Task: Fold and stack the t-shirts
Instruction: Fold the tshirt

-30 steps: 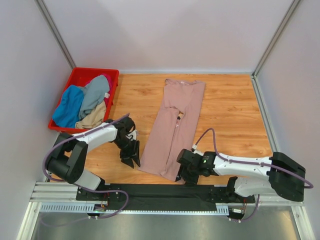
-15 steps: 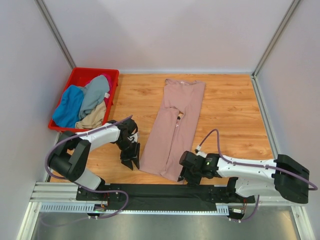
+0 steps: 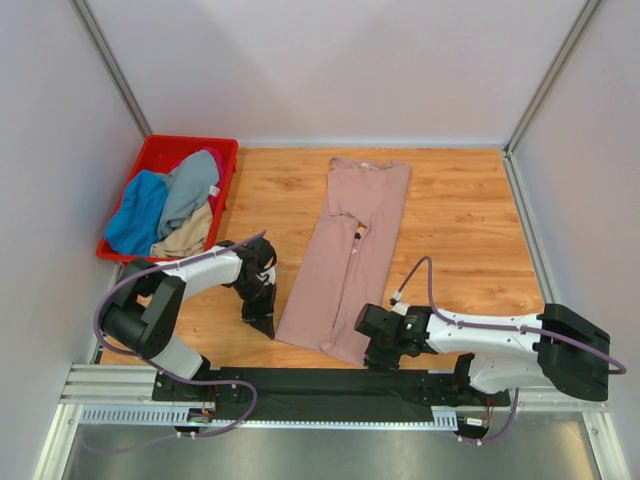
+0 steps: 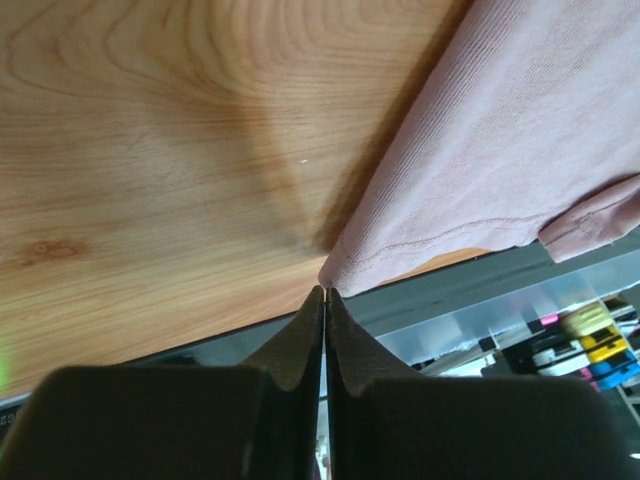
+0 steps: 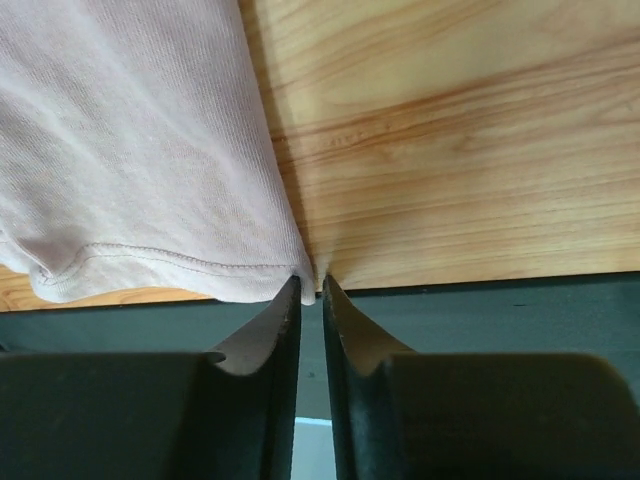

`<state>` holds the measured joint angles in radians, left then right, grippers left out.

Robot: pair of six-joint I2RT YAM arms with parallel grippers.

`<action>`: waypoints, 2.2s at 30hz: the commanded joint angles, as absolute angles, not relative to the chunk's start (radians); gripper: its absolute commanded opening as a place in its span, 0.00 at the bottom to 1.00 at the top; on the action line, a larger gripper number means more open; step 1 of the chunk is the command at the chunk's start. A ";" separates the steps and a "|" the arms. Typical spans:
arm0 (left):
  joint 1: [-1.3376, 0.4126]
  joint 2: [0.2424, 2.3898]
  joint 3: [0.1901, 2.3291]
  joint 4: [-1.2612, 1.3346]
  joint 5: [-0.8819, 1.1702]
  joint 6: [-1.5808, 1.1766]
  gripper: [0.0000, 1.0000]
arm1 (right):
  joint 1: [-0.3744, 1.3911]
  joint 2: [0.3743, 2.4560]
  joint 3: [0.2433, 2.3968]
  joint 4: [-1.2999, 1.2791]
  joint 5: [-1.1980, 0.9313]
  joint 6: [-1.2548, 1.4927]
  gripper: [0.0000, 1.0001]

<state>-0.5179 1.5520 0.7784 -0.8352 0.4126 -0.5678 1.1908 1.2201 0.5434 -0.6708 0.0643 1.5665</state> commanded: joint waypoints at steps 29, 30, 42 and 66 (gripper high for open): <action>-0.525 1.428 0.764 -0.793 0.440 -0.569 0.49 | 1.267 1.169 0.637 -0.834 0.216 1.598 0.00; -0.525 1.452 0.765 -0.782 0.442 -0.571 0.48 | 1.269 1.166 0.635 -0.834 0.218 1.601 0.00; -0.525 1.516 0.713 -0.704 0.452 -0.603 0.18 | 1.290 1.177 0.652 -0.844 0.219 1.606 0.00; -0.534 1.384 0.729 -0.784 0.434 -0.629 0.44 | 1.308 1.167 0.571 -0.727 0.245 1.701 0.30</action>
